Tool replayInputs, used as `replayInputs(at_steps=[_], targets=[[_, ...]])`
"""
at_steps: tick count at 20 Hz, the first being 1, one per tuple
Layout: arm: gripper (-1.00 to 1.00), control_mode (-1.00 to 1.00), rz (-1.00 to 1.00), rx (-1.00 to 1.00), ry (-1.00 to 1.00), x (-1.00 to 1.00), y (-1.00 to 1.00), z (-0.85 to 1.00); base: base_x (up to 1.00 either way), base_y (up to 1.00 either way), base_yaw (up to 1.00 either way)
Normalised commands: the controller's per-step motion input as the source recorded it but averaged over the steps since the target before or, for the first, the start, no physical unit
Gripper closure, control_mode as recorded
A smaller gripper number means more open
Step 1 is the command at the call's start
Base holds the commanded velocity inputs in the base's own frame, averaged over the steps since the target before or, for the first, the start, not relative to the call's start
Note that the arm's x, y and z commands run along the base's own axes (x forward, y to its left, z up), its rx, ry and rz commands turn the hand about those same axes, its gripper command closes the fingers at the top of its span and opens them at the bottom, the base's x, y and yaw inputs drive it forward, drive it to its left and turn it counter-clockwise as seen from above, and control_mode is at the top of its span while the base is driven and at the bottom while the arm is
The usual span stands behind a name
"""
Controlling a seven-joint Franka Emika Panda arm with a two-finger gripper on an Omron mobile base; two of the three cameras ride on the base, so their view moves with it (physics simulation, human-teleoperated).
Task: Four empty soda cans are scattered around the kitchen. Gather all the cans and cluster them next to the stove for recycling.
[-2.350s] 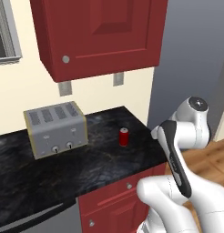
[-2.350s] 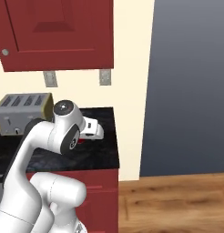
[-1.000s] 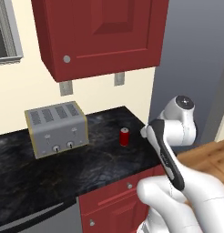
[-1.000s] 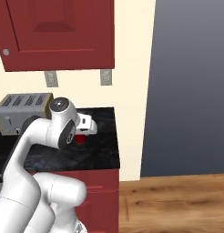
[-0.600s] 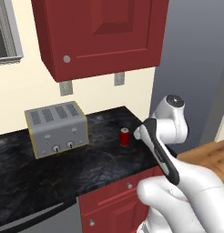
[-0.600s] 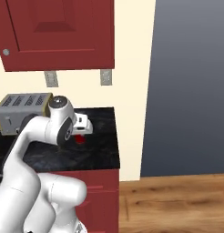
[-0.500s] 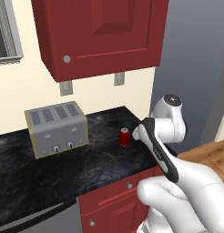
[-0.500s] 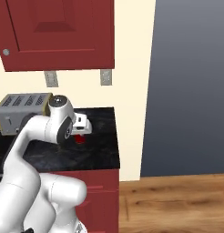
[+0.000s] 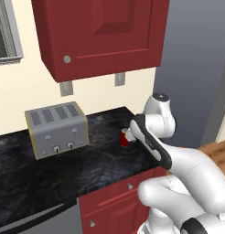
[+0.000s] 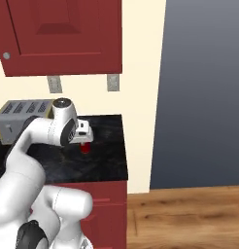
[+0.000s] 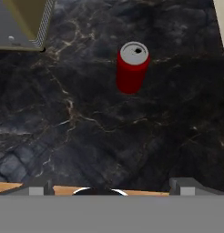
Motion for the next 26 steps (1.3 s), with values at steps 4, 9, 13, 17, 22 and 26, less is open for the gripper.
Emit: replayInputs(at_steps=[4,9,13,17,22,26], targets=[[-1.00,-1.00,0.03,0.00,0.11,0.36,0.18,-0.12,0.00,0.00,0.00],[-1.00,-1.00,0.00,0.00,0.06,0.37,0.02,-0.04,0.00,0.00,0.00],[-1.00,-1.00,0.00,0.00,0.00,0.21,0.00,-0.01,0.00,0.00,0.00],[-1.00,-1.00,0.00,0.00,0.00,0.23,0.00,-0.06,0.00,0.00,0.00],[-1.00,-1.00,0.00,0.00,0.00,0.18,0.00,-0.13,0.00,0.00,0.00],[-1.00,-1.00,0.00,0.00,0.00,0.21,0.00,-0.19,0.00,0.00,0.00]])
